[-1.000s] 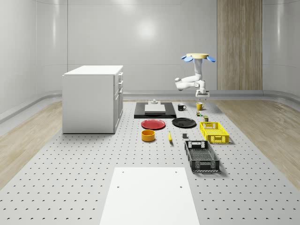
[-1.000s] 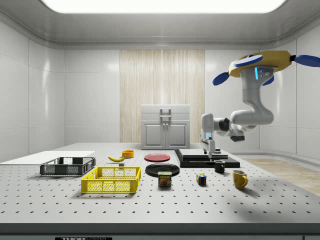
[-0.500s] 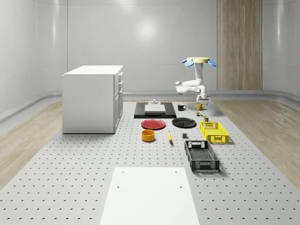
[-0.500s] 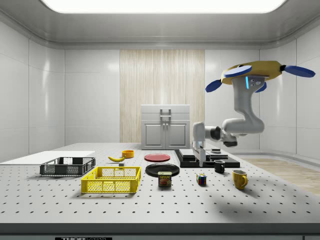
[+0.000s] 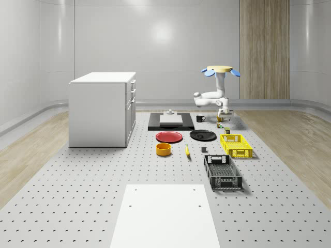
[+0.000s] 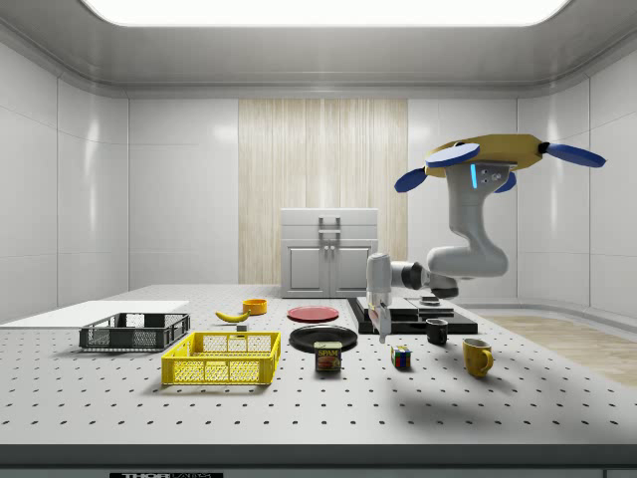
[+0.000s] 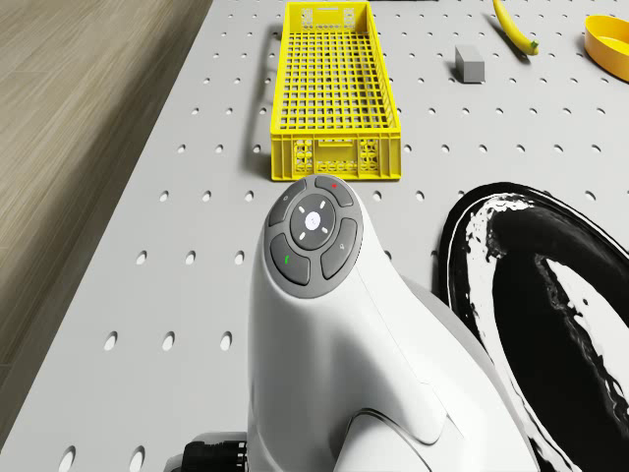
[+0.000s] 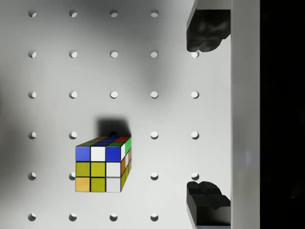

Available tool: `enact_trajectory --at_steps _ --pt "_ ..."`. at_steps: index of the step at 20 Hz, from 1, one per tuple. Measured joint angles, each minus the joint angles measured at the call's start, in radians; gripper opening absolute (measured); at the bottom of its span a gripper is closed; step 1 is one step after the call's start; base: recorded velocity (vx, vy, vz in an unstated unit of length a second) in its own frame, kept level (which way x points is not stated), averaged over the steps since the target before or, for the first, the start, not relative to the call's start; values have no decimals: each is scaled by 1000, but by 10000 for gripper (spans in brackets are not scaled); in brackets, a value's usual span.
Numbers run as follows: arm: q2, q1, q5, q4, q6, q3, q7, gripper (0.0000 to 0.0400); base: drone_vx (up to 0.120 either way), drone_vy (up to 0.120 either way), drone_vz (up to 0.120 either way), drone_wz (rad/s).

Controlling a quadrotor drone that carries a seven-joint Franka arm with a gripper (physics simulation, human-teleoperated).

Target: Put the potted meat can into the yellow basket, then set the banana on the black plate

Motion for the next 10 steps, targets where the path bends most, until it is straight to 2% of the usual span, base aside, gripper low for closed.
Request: enact_trajectory --at_steps 1,10 --pt "-3 -1 2 0 3 1 1 400 120 0 -120 0" --pt "-32 -8 14 2 29 7 7 400 120 0 0 0"
